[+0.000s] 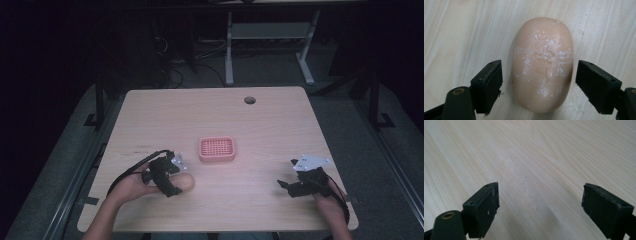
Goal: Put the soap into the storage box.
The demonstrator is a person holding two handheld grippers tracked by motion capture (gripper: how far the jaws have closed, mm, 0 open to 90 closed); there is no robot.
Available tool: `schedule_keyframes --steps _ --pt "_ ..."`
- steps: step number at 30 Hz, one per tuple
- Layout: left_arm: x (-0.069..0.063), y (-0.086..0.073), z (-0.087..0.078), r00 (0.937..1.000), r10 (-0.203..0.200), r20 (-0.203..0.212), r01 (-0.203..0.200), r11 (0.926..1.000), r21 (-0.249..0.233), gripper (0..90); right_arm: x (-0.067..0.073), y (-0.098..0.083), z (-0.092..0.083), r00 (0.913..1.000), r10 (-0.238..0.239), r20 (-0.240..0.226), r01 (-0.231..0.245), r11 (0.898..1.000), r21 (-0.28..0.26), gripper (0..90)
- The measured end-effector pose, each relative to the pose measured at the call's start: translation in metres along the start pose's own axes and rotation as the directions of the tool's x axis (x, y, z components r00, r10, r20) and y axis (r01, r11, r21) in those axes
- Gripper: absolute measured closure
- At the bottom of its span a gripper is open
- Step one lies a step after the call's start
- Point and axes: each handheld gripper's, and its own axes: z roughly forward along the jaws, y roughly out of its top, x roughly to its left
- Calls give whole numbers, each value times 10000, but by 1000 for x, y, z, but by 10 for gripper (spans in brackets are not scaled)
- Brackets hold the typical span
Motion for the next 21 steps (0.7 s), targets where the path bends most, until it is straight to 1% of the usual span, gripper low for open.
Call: schedule_keyframes --steps 10,12,13,16,21 --pt "1 3 6 9999 49 123 -51 9998 182 212 1 0 -1 10000 55 10 -55 10000 -48 140" --pt "2 4 7 9998 105 172 -109 9997 219 227 0 0 -1 10000 33 2 -33 10000 -32 140" --pt "2 4 8 9998 50 203 -54 9998 211 232 0 0 -1 10000 45 12 -45 10000 -43 140" --pt "3 5 10 9997 87 228 -93 9996 275 234 0 0 -1 10000 55 -2 -55 10000 -37 140" --pt "6 5 13 9993 17 361 -32 9991 421 241 0 0 -1 10000 64 -17 -64 10000 -19 140"
